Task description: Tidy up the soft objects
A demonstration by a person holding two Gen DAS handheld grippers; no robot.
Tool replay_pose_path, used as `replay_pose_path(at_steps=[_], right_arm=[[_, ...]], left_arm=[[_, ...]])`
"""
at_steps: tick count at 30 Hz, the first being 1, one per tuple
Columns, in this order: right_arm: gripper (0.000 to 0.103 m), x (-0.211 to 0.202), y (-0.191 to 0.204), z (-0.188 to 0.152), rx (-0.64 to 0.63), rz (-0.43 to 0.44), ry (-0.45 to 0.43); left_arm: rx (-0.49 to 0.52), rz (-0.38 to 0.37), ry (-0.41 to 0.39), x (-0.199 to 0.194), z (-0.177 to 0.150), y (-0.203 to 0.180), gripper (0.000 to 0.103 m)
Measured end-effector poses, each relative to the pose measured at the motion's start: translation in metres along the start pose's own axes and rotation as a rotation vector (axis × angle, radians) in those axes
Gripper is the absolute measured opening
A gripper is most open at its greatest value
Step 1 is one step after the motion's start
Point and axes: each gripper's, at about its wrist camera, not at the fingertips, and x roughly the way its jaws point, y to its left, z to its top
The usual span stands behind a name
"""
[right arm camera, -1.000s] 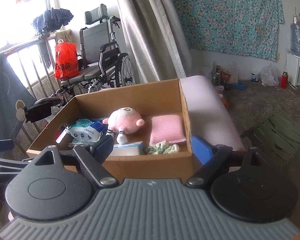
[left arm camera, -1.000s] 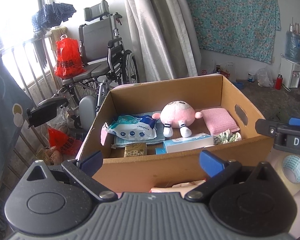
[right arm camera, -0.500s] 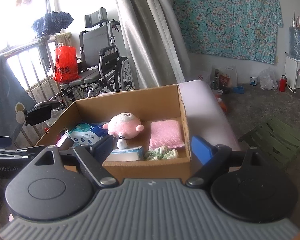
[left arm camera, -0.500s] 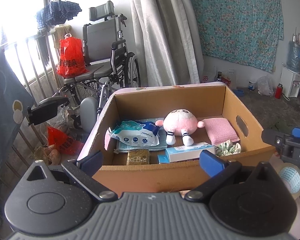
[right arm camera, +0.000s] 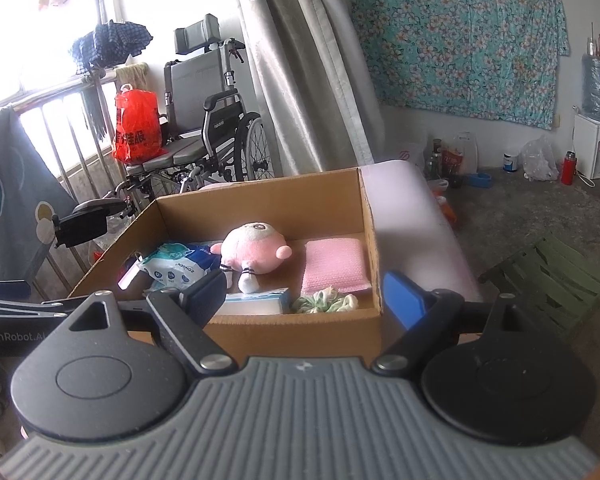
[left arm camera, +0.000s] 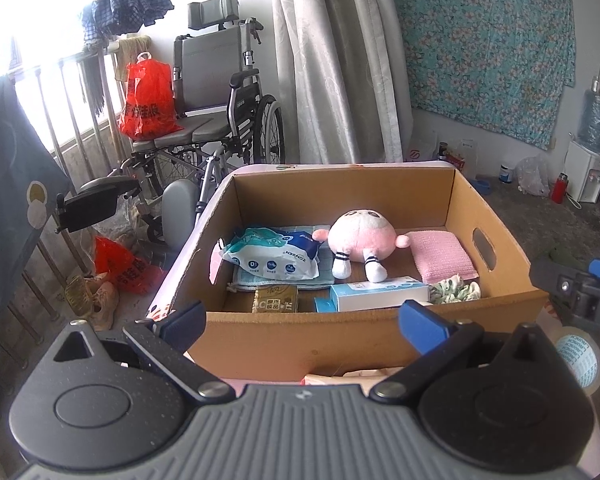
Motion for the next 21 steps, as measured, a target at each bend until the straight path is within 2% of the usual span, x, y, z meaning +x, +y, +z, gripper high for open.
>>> replay_pose_path(at_steps=[12,21], right_arm=[[0.087,0.0001,0.0051,-0.0007,-0.021,0.003,0.018],[0.087,0.0016,0.0068,-0.0009,-0.015,0.017,0.029]], left_arm=[[-0.049,-0.023,0.001,-0.0079,0.0053,0.0032,0.103],[-0.049,0.013,0.04,0.0,-0.0039,0.0063,0.103]])
